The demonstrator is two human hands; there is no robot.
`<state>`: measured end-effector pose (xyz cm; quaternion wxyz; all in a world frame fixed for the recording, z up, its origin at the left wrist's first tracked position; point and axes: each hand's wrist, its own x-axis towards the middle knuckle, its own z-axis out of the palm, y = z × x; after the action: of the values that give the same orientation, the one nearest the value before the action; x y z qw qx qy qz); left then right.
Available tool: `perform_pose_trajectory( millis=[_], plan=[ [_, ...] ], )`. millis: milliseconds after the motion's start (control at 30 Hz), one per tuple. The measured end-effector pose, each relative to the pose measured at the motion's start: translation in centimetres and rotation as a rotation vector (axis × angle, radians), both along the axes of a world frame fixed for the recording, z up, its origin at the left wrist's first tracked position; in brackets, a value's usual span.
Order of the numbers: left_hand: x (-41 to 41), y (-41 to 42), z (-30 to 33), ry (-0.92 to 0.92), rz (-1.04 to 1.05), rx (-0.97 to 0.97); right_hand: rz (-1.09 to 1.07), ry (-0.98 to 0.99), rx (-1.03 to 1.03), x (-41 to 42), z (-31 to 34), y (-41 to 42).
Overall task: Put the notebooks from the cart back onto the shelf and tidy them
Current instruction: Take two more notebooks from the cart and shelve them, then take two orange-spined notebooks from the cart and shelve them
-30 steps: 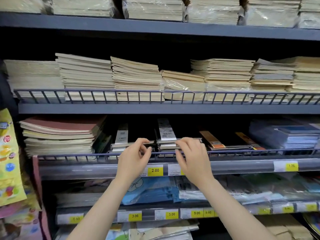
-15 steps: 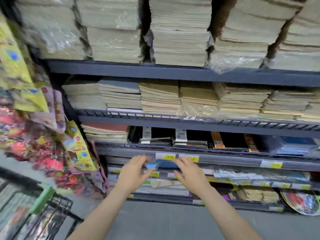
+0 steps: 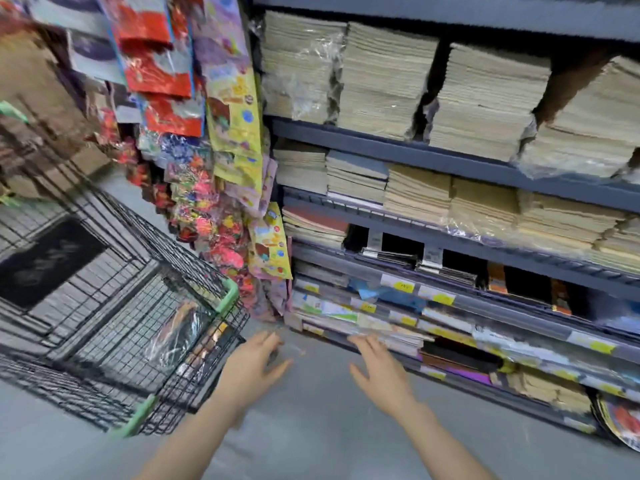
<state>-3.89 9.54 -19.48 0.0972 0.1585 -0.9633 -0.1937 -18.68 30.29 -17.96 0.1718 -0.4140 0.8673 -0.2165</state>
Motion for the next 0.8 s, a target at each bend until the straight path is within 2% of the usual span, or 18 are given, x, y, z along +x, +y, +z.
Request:
perform_pose_trajectory(
  millis=[300, 500, 633, 800],
  plan=[
    [11.7, -12.4, 2.1, -0.034, 0.126, -0.005, -0.052, -0.138, -0.052, 10.2, -0.2, -12.2],
    [19.8, -23.1, 1.2, -0.124, 0.167, 0.138, -0.166, -0.278, -0.072, 18.3, -1.4, -20.9],
    [20.8, -27.5, 0.9, -0.104, 0.202, 0.189, -0.205, -0.289, -0.078, 20.5, -1.7, -24.9],
    [19.0, -31.4, -1.8, -0.2, 0.199, 0.261, -0.262, -0.284, -0.064, 20.1, -2.9, -28.0]
  ],
)
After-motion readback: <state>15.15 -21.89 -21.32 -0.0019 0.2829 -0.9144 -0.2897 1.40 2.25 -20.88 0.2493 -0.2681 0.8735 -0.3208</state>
